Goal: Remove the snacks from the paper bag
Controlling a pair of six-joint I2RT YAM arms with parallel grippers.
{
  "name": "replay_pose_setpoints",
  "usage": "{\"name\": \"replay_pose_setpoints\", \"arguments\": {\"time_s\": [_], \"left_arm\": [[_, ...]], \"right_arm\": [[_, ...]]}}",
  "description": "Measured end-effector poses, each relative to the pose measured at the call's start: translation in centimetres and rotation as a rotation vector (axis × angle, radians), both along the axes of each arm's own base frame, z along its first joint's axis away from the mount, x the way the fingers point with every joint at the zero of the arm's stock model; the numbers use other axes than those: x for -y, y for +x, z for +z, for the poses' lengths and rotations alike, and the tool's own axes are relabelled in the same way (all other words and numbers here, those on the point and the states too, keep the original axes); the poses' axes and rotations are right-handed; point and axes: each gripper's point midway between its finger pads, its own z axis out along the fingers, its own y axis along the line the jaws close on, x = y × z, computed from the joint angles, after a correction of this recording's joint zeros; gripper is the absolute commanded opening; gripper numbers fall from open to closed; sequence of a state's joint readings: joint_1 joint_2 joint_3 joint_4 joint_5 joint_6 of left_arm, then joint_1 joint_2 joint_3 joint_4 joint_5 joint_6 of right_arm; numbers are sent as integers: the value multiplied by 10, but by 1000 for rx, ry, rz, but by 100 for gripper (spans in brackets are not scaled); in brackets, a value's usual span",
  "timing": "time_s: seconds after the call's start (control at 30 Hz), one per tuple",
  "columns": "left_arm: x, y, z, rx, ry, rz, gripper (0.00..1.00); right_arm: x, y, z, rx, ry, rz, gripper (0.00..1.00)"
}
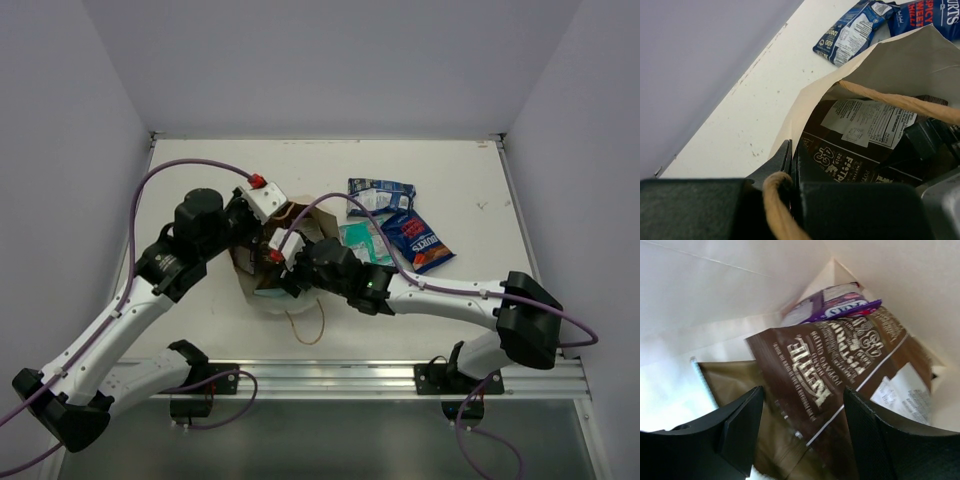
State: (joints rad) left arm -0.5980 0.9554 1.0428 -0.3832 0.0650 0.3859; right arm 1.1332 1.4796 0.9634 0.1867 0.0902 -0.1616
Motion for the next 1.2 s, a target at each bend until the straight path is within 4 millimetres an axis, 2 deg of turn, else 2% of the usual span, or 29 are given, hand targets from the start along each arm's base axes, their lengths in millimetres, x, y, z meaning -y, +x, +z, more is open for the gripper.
{"name": "replay_pose_setpoints", "arguments": {"time_s": [0.3, 0.53, 0.67, 0.7, 0.77, 0.8, 0.83, 0.9, 1.07, 1.13, 1.2], "left_arm": [[2, -2, 0, -11, -8, -9, 0], [1, -2, -1, -13, -1, -9, 0], [-4, 0, -2, -14, 11, 6, 0], [-4, 0, -3, -15, 12, 8, 0], [-5, 0, -3, -15, 15, 14, 0], [-6, 0, -3, -15, 15, 17, 0], [-6, 0, -3, -15, 16, 19, 0], [-6, 1, -3, -15, 13, 23, 0], [-3, 0, 3, -13, -8, 22, 0], [-2, 1, 2, -20, -12, 26, 0], [0, 5, 1, -28, -11, 29, 0]], "right_arm": [[-6, 19, -8, 88, -83, -21, 59], [-10, 35, -5, 153, -115, -59, 51], [-10, 41, -4, 183, -129, -71, 36], [-9, 42, -4, 190, -136, -75, 26], [-8, 43, -3, 202, -146, -77, 16], [-8, 44, -2, 207, -151, -78, 6], [-7, 45, -2, 213, -157, -80, 2], [-4, 45, 0, 219, -172, -84, 0], [10, 40, 17, 217, -203, -81, 0], [19, 35, 34, 229, -189, -77, 0], [28, 29, 59, 246, -146, -75, 0]]}}
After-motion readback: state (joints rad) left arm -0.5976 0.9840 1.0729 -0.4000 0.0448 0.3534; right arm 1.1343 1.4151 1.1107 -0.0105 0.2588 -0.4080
